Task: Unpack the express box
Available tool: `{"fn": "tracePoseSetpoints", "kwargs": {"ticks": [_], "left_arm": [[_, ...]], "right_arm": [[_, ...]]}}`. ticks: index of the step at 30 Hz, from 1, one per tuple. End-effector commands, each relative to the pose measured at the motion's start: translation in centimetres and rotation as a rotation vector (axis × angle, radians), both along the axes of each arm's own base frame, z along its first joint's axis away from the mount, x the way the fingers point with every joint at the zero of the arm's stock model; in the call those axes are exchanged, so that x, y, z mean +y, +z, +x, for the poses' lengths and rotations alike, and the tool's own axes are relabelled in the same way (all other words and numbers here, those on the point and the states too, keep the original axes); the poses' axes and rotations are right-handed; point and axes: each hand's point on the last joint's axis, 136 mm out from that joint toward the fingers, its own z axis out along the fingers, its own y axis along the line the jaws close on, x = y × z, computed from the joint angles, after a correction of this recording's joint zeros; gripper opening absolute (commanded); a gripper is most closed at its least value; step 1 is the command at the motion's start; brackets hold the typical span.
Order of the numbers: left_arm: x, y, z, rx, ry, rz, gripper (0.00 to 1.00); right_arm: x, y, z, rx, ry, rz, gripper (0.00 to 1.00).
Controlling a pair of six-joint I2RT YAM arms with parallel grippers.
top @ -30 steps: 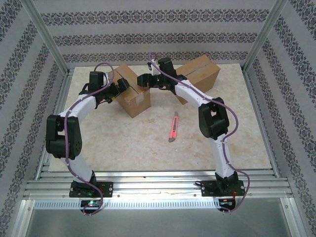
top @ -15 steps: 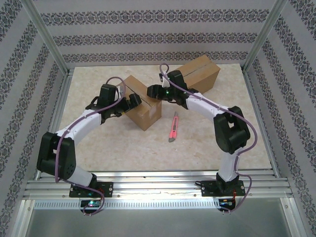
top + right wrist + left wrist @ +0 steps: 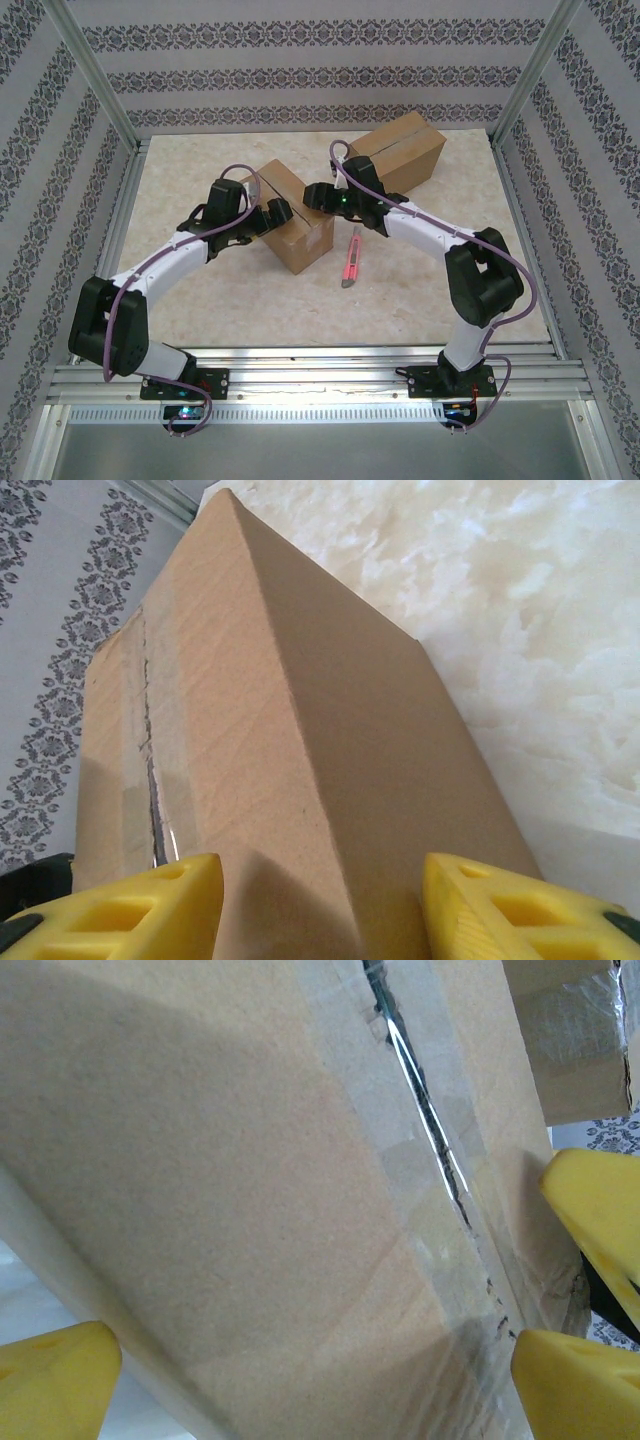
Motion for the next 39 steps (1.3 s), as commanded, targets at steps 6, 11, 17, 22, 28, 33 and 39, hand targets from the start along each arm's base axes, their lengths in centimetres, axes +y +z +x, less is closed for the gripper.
{"fn": "tracePoseSetpoints", "kwargs": {"ticks": [6, 11, 17, 22, 28, 33, 39], "left_arm": [[-3.5, 1.4, -1.4, -0.041, -0.095, -0.098, 1.0], [-3.5, 0.5, -0.9, -0.037, -0.087, -0.088, 1.0], [-3.4, -0.1, -0.3, -0.032, -0.076, -0.07, 1.0], [-3.4, 0.3, 0.0, -0.043, -0.069, -0.069, 1.0], [-3.5, 0.6, 0.2, -0.049, -0.06, -0.081, 1.0], [-3.4, 1.1, 0.3, -0.062, -0.053, -0.082, 1.0], [-3.1, 2.6, 0.2, -0.095, -0.056, -0.068, 1.0]], "right_arm": [[0.8, -1.1, -2.2, 0.077, 0.028, 0.0, 0.58], [0.6, -1.2, -1.5, 0.081, 0.013, 0.011, 0.61], [-0.1, -0.1, -0.4, 0.056, 0.003, 0.007, 0.8], [-1.6, 2.1, 0.9, 0.016, -0.028, 0.012, 0.98], [-4.0, 5.1, 1.3, -0.036, -0.077, 0.012, 0.98], [-6.7, 6.8, -0.5, -0.064, -0.135, -0.024, 0.98], [-11.2, 5.3, -5.0, -0.018, -0.235, -0.174, 0.98]]}}
